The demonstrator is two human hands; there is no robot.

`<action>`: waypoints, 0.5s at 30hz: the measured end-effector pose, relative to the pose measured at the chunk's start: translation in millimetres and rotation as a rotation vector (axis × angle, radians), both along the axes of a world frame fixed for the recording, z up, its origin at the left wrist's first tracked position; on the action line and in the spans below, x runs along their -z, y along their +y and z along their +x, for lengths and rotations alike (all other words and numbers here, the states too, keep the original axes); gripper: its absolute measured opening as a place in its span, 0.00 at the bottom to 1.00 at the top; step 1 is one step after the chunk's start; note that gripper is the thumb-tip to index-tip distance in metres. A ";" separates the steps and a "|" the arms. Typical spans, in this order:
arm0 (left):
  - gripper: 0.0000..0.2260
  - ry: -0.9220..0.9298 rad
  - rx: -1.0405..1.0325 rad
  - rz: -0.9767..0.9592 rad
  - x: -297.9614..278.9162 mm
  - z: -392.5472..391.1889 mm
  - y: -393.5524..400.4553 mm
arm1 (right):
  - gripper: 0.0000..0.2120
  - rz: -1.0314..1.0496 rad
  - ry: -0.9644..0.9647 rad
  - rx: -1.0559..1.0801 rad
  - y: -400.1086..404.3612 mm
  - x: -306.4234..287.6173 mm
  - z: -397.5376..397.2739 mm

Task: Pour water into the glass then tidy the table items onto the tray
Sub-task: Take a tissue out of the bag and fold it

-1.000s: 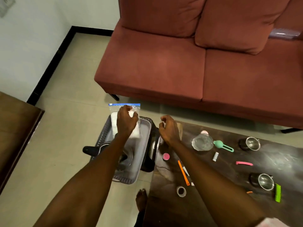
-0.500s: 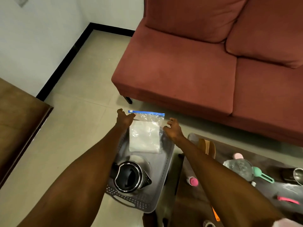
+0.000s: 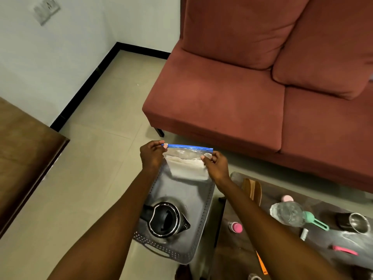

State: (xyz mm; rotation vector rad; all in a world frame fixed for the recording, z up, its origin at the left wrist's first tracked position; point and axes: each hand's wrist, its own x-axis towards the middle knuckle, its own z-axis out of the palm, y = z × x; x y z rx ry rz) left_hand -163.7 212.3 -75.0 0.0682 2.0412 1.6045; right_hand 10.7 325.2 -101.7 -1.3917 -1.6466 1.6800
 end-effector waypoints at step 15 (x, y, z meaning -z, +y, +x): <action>0.09 0.347 0.039 0.406 -290.5 108.4 35.4 | 0.08 0.443 0.390 0.060 65.4 -290.2 104.8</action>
